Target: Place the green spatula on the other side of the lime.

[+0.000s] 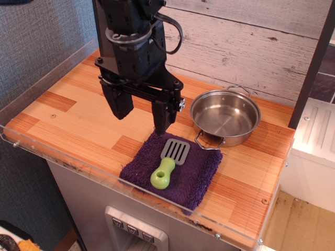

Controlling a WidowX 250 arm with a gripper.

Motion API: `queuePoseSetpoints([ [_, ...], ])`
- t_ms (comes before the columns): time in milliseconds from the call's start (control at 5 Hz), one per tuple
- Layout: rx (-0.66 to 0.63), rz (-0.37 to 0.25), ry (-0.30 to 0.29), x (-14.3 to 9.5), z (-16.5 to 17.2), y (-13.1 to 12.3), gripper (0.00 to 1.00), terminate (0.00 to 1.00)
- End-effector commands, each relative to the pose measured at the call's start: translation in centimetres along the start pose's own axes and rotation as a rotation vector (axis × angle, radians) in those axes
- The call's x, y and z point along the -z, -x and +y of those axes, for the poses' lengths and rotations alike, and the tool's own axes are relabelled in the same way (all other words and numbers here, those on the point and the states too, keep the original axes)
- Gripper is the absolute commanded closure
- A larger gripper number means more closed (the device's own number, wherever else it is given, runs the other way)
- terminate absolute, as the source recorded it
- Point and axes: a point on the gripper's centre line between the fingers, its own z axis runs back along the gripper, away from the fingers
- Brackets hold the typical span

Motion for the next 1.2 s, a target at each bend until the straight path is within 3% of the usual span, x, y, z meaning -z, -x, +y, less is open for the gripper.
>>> queuePoseSetpoints([
  [0,0.000,0.000,0.000,0.0,0.0,0.0,0.00,0.00],
  [400,0.001,-0.008,-0.010,2.2,-1.9,1.0,0.00,0.00],
  [800,-0.031,0.051,-0.063,5.1,-2.3,1.4,0.00,0.00],
  [1000,-0.031,0.061,-0.061,5.6,-2.2,1.1,0.00,0.00],
])
